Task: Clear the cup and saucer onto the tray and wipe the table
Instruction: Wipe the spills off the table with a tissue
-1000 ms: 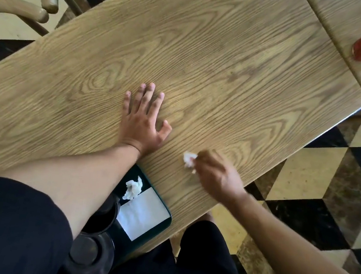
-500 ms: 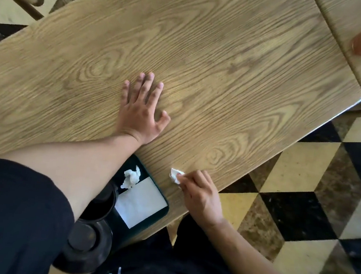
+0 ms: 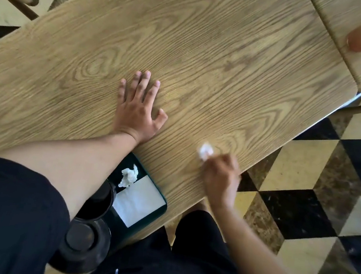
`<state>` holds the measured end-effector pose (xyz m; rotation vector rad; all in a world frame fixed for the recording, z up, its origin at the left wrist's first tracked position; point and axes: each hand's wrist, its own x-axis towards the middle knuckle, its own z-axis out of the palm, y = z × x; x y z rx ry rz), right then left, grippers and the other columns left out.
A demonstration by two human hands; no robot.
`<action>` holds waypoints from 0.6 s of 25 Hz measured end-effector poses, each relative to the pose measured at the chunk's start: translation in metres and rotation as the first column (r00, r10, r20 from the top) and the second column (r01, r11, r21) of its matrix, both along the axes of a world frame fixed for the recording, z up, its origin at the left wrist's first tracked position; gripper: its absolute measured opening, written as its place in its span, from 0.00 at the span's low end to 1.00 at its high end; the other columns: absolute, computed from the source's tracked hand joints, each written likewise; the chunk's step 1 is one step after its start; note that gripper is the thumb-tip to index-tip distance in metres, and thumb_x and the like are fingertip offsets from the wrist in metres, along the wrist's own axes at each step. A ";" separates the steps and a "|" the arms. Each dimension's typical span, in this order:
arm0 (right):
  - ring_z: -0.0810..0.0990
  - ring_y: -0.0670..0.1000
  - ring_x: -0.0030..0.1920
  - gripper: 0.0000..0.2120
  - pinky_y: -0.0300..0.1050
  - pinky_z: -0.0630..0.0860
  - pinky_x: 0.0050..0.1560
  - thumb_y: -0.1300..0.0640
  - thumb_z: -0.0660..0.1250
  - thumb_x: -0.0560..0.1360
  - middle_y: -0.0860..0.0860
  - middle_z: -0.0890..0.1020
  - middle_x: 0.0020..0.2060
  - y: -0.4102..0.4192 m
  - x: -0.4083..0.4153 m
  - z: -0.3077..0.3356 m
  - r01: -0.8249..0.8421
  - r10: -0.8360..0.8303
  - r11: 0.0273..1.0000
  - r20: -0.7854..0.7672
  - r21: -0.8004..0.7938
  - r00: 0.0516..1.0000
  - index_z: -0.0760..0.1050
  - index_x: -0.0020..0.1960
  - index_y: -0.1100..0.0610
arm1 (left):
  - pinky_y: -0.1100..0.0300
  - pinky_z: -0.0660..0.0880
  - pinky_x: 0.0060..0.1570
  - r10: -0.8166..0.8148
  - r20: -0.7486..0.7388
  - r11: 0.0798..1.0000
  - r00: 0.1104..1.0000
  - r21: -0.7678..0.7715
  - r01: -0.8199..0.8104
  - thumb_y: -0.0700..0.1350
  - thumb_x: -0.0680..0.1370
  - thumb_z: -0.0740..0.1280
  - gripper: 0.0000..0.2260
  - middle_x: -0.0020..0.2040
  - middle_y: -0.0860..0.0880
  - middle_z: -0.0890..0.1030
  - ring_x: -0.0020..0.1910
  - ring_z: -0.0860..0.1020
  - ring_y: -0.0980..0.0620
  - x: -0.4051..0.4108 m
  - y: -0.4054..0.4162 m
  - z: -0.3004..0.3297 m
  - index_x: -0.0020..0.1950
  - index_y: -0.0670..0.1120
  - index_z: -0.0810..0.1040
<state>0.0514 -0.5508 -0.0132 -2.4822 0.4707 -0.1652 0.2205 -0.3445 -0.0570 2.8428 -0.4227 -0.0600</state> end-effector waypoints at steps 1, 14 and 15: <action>0.78 0.57 0.36 0.05 0.53 0.76 0.35 0.73 0.77 0.71 0.58 0.79 0.37 0.021 -0.029 0.004 -0.154 0.155 0.987 -0.009 0.051 0.988 0.84 0.40 0.65 | 0.36 0.48 0.79 -0.006 0.000 1.000 1.000 0.007 0.006 0.56 0.77 0.61 0.32 0.83 0.40 0.60 0.83 0.55 0.39 0.000 0.001 -0.001 0.80 0.43 0.67; 0.76 0.54 0.37 0.01 0.52 0.79 0.37 0.69 0.76 0.73 0.59 0.79 0.39 -0.013 -0.015 -0.010 0.169 -0.167 0.985 0.054 -0.040 0.985 0.85 0.43 0.67 | 0.37 0.47 0.79 -0.014 0.002 1.000 1.000 0.012 0.014 0.57 0.77 0.60 0.33 0.82 0.40 0.61 0.82 0.55 0.40 0.001 0.000 -0.005 0.80 0.45 0.66; 0.75 0.53 0.37 0.03 0.51 0.77 0.35 0.70 0.78 0.71 0.58 0.78 0.37 0.015 -0.041 -0.008 0.003 -0.003 1.000 0.047 -0.004 0.999 0.85 0.43 0.66 | 0.37 0.47 0.79 -0.014 0.008 1.000 1.000 0.008 0.014 0.57 0.77 0.60 0.33 0.82 0.40 0.61 0.82 0.55 0.40 0.001 0.002 -0.007 0.80 0.45 0.66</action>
